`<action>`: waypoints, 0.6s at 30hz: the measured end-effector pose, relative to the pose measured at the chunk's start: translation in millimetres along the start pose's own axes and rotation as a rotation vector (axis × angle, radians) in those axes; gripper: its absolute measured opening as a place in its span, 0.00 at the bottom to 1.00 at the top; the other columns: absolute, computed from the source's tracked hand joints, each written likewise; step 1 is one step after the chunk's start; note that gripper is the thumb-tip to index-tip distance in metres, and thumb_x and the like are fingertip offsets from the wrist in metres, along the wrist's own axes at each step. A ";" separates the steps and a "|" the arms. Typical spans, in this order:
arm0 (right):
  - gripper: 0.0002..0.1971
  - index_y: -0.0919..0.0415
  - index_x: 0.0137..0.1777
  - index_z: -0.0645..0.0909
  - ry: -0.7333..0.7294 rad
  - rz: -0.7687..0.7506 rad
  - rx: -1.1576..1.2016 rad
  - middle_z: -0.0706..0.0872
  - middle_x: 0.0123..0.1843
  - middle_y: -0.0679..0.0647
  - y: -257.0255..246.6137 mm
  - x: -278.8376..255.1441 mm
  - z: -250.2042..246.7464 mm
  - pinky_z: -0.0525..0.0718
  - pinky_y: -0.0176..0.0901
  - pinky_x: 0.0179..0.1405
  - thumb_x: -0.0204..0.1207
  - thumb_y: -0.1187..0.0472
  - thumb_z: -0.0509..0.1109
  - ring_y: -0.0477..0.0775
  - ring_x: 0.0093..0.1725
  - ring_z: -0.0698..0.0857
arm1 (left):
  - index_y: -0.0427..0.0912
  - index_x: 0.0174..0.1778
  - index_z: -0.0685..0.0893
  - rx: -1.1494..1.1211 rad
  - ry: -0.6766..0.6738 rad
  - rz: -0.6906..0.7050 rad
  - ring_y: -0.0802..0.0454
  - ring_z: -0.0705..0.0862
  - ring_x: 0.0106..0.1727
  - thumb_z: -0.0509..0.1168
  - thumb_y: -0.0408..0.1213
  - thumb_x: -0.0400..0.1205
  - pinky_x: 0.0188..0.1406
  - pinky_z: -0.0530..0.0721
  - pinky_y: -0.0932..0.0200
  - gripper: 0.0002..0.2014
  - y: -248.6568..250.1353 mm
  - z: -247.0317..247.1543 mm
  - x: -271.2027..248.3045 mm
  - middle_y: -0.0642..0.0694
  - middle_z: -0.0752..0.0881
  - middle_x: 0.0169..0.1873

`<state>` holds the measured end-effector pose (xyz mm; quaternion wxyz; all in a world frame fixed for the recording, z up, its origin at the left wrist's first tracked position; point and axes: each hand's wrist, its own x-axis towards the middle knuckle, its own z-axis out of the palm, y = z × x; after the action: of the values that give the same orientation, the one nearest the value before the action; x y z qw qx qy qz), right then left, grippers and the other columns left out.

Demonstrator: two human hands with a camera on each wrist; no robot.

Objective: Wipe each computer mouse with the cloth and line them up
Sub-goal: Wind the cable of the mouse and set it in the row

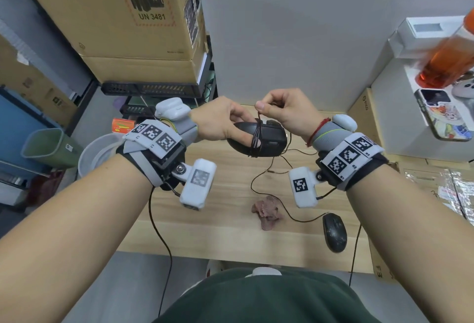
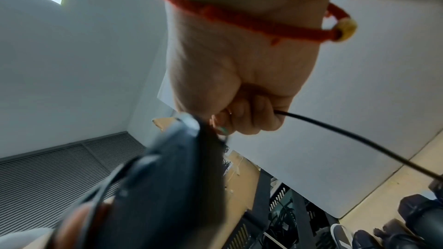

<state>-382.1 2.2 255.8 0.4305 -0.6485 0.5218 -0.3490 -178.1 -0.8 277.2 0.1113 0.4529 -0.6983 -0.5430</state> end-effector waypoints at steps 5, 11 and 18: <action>0.14 0.64 0.40 0.81 -0.061 0.041 0.071 0.79 0.31 0.53 10.2 -4.8 2.0 0.71 0.41 0.31 0.83 0.54 0.71 0.51 0.31 0.74 | 0.45 0.50 0.93 -0.146 -0.054 0.023 0.51 0.85 0.51 0.88 0.43 0.62 0.61 0.76 0.50 0.21 0.2 2.6 -0.7 0.41 0.91 0.52; 0.13 0.61 0.33 0.80 -0.094 0.118 -0.046 0.80 0.22 0.48 27.0 -6.5 7.7 0.70 0.38 0.26 0.78 0.72 0.68 0.42 0.22 0.73 | 0.45 0.53 0.93 -0.362 0.084 0.034 0.34 0.81 0.47 0.87 0.48 0.60 0.42 0.70 0.43 0.26 2.6 -1.4 2.7 0.24 0.89 0.49; 0.20 0.56 0.34 0.86 -0.129 0.085 -0.139 0.73 0.17 0.41 10.9 -23.9 17.0 0.66 0.33 0.25 0.86 0.50 0.66 0.41 0.21 0.67 | 0.42 0.46 0.92 -0.296 0.530 -0.043 0.51 0.92 0.44 0.87 0.38 0.64 0.51 0.89 0.53 0.17 -9.9 -19.6 13.7 0.43 0.94 0.43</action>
<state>-376.0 27.9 239.1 0.4313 -0.6753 0.5431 -0.2510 -168.1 -24.0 271.7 0.3432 0.5723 -0.5483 -0.5040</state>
